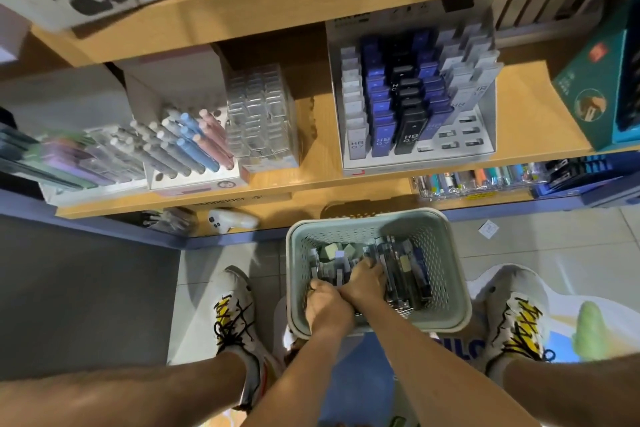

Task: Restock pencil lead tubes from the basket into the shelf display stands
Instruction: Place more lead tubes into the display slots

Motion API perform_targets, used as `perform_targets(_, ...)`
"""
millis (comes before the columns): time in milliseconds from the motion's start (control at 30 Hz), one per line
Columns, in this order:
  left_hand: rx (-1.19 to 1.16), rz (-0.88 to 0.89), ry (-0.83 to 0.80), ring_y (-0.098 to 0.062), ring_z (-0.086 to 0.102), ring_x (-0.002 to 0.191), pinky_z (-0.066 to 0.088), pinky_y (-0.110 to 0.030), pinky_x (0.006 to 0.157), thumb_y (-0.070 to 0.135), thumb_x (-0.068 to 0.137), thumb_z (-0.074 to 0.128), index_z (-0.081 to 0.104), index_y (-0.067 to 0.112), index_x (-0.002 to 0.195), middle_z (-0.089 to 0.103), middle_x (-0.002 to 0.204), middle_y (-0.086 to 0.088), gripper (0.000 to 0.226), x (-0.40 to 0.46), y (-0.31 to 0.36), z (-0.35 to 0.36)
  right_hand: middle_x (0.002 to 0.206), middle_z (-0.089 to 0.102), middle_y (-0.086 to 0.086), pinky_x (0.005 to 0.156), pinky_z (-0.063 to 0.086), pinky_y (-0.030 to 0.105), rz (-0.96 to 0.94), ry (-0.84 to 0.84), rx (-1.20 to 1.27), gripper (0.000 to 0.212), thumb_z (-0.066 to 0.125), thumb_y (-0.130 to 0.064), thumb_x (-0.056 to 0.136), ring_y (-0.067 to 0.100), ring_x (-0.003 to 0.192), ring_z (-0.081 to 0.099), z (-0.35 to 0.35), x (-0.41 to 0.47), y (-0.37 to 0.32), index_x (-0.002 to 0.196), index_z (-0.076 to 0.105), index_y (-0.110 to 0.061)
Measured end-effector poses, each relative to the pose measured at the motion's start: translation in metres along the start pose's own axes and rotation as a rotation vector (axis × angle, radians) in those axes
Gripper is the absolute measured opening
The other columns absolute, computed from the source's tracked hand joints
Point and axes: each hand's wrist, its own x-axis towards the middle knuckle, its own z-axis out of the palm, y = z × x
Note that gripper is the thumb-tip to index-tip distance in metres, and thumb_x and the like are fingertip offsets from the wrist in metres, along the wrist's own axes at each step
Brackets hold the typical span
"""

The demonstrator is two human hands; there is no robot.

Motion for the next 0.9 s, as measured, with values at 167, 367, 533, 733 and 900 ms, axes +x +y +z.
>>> perform_targets(167,-0.009,-0.010,-0.012,-0.034,0.030,0.152,0.031,-0.036,0.122,0.015,0.105,0.043,0.009,-0.007,0.159,0.026,0.164,-0.023,0.067,0.005,-0.001,-0.001,0.154,0.033,0.024,0.118,0.030,0.046,-0.021,0.027,-0.028,0.103,0.084,-0.045,0.080,0.040,0.144,0.033,0.004,0.004,-0.003,0.150,0.026,0.001)
perform_targets(367,-0.024,-0.018,-0.044,-0.035,0.031,0.151,0.032,-0.038,0.122,0.012,0.106,0.041,0.007,-0.002,0.161,0.022,0.163,-0.025,0.066,0.002,0.007,0.000,0.148,0.043,0.020,0.117,0.033,0.046,-0.035,-0.034,-0.048,0.091,0.080,-0.054,0.080,0.038,0.141,0.037,-0.002,0.009,-0.001,0.144,0.040,-0.002)
perform_targets(533,-0.079,-0.032,-0.044,-0.034,0.040,0.145,0.037,-0.036,0.115,0.013,0.101,0.049,0.005,-0.006,0.157,0.038,0.156,-0.022,0.074,0.004,0.003,-0.002,0.135,0.057,0.016,0.110,0.036,0.042,-0.046,-0.068,-0.100,0.075,0.076,-0.055,0.082,0.034,0.130,0.050,0.004,0.015,-0.001,0.132,0.049,-0.006)
perform_targets(733,-0.177,-0.041,-0.030,-0.036,0.038,0.147,0.039,-0.038,0.117,0.006,0.094,0.056,0.013,-0.001,0.157,0.036,0.157,-0.022,0.077,0.005,0.002,-0.006,0.121,0.065,0.017,0.103,0.050,0.045,-0.021,-0.103,-0.072,0.049,0.077,-0.031,0.081,0.034,0.117,0.061,0.000,0.015,-0.004,0.114,0.055,-0.002)
perform_targets(900,-0.120,-0.027,-0.004,-0.035,0.023,0.154,0.025,-0.037,0.124,0.012,0.100,0.050,0.014,-0.001,0.161,0.022,0.165,-0.022,0.072,0.007,0.003,0.000,0.136,0.051,0.018,0.103,0.050,0.048,-0.020,-0.118,0.035,0.066,0.076,-0.027,0.083,0.035,0.125,0.052,-0.002,0.015,0.003,0.137,0.045,-0.005)
